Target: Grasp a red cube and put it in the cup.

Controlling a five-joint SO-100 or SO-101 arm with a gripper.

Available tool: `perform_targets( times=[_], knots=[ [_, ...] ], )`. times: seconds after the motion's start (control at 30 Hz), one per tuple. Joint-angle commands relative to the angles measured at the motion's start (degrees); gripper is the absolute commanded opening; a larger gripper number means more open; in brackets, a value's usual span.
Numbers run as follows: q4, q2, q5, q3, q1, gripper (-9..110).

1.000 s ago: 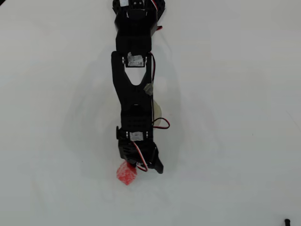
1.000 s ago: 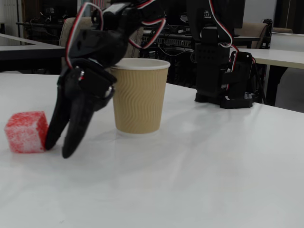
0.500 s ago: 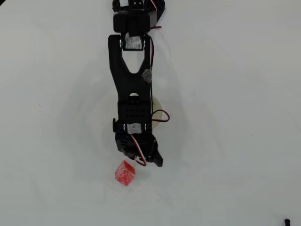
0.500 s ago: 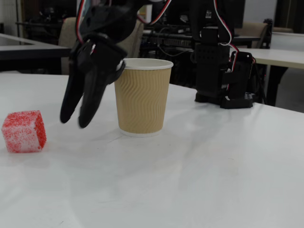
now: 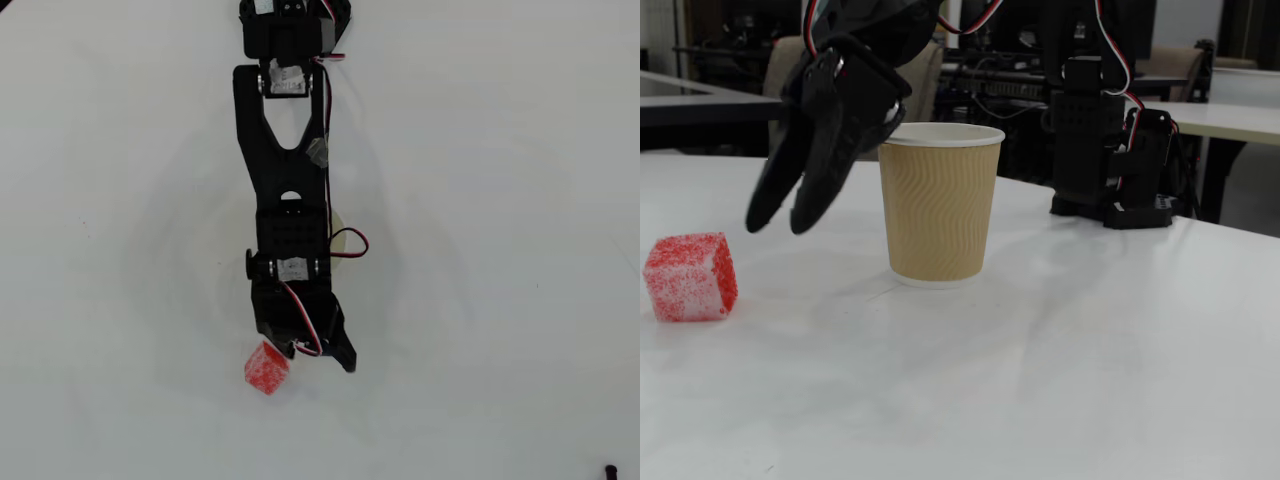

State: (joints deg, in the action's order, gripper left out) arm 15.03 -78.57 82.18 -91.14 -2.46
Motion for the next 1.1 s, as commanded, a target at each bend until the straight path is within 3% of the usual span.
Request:
perform_targets(
  times=[0.0,0.47,1.07],
  knots=[
    [-3.6,-4.13,0.53,0.62,0.97,30],
    [-10.63,1.32,0.62,4.31,2.46,30],
    [-11.43,5.8,0.7,9.67,-6.33,30]
  ],
)
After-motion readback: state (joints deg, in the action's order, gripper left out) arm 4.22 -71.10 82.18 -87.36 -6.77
